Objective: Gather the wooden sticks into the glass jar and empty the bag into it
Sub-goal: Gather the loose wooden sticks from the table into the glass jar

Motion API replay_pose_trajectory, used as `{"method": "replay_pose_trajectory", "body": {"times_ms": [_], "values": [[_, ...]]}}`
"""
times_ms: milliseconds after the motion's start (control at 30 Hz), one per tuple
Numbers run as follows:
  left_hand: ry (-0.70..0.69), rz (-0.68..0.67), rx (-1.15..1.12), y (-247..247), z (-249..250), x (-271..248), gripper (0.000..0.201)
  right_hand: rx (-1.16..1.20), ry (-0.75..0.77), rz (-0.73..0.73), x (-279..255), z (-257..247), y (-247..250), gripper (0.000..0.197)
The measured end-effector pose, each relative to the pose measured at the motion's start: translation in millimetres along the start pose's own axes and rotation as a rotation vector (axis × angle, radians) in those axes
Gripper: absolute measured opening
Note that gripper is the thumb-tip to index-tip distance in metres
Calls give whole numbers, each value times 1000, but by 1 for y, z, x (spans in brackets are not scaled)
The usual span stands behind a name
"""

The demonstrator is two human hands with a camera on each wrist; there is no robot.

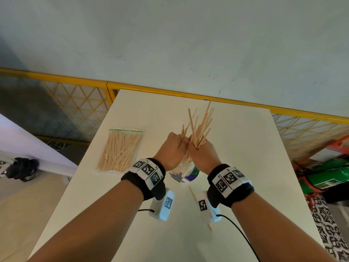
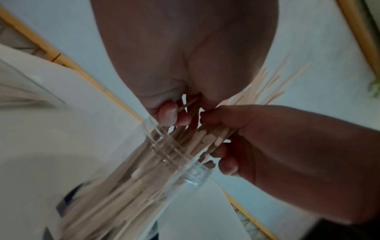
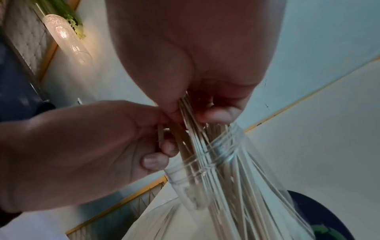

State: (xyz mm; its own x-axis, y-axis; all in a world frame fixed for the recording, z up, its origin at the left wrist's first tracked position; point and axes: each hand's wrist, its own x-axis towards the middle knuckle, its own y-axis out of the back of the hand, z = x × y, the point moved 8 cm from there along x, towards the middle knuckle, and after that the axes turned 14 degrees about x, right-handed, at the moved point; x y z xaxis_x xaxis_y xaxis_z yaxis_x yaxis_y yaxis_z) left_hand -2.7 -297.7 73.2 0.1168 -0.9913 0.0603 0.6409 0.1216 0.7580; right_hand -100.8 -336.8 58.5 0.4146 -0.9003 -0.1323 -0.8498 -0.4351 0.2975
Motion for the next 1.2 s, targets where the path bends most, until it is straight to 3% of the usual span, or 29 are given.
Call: {"method": "replay_pose_trajectory", "body": {"times_ms": [133, 267, 367, 600, 733, 967, 1066, 1200], "values": [[59, 9, -44, -2, -4, 1, 30, -42, 57, 7, -6, -10, -1, 15], [-15, 77, -227, 12, 15, -7, 25, -22, 88, -1, -3, -9, -2, 19], [-34, 92, -227, 12, 16, -7, 26, 30, 79, 22, 1, -8, 0, 6], [150, 127, -256, 14, -1, -7, 23, 97, 9, -34, 4, -6, -7, 21], [168, 72, -291, 14, -2, -10, 23, 21, -12, -18, 3, -6, -2, 22], [225, -178, -518, -6, 10, -11, 33, -239, 44, -84, 6, -10, -14, 28], [186, -95, -469, 2, 21, -7, 41, -79, 38, -69, 2, -10, -10, 25], [251, 121, -394, 6, 15, 0, 46, -78, 117, -90, 2, -15, -17, 12]]}}
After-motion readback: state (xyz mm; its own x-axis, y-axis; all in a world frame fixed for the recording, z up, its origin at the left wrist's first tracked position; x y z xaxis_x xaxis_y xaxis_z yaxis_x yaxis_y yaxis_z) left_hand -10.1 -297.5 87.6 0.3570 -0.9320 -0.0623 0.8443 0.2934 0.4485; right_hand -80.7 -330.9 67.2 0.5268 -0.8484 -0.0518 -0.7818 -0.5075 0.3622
